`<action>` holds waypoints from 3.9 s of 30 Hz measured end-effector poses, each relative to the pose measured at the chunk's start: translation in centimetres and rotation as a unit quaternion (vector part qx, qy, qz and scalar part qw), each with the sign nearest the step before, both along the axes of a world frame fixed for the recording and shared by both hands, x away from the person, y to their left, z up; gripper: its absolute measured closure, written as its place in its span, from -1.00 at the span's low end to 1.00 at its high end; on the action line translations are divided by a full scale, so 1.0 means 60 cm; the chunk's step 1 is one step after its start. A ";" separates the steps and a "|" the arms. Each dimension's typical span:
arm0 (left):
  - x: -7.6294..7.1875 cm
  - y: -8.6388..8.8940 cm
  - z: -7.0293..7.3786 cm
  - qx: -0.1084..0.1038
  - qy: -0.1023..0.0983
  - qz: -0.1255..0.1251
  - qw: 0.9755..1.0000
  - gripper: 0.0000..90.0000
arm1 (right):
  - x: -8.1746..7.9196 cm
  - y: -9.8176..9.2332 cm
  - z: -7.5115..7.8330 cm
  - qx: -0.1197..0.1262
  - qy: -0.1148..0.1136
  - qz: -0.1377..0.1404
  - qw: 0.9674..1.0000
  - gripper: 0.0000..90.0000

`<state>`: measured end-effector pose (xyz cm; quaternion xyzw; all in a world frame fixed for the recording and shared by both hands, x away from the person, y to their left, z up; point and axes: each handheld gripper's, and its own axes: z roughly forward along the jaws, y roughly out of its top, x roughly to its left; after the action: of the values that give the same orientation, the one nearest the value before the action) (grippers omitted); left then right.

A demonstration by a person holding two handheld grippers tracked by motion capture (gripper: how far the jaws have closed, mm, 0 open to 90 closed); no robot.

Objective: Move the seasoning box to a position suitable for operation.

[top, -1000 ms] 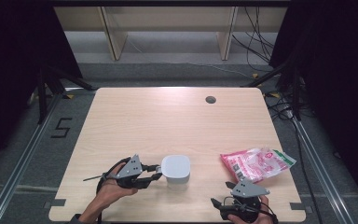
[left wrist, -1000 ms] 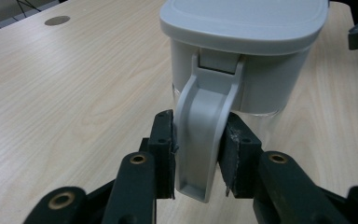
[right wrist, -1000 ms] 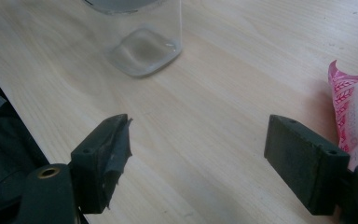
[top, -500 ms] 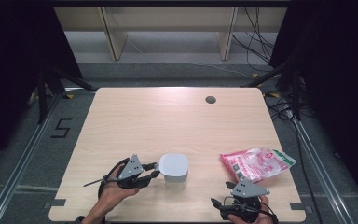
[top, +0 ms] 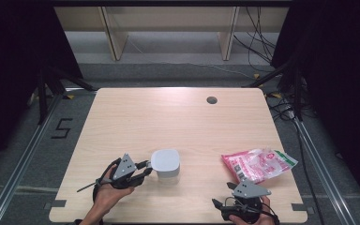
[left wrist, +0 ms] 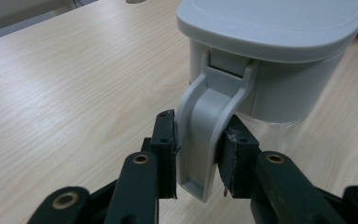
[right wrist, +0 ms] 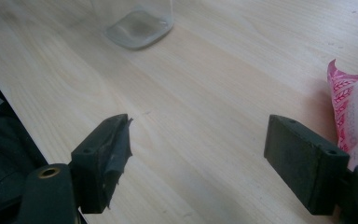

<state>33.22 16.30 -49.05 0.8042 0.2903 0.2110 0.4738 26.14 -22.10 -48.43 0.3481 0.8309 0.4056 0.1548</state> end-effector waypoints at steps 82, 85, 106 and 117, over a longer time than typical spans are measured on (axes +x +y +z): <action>0.093 -0.078 -0.003 -0.014 0.021 -0.023 0.999 0.51 | 0.001 0.001 -0.002 0.004 0.004 -0.005 1.000 -0.48; 0.098 -0.076 -0.004 -0.015 0.021 -0.023 0.999 0.51 | 0.002 0.000 -0.002 0.003 0.009 0.004 1.000 -0.48; 0.109 -0.063 -0.008 -0.013 0.007 -0.037 0.999 0.55 | 0.003 -0.005 -0.003 0.002 0.009 -0.010 1.000 -0.48; 0.111 -0.059 -0.009 -0.019 0.023 -0.037 0.999 0.38 | 0.003 -0.006 -0.003 0.007 0.012 -0.014 1.000 -0.48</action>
<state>39.87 12.75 -49.58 0.8098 0.2751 0.1687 0.4899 26.31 -22.46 -48.62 0.3659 0.8247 0.4052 0.1476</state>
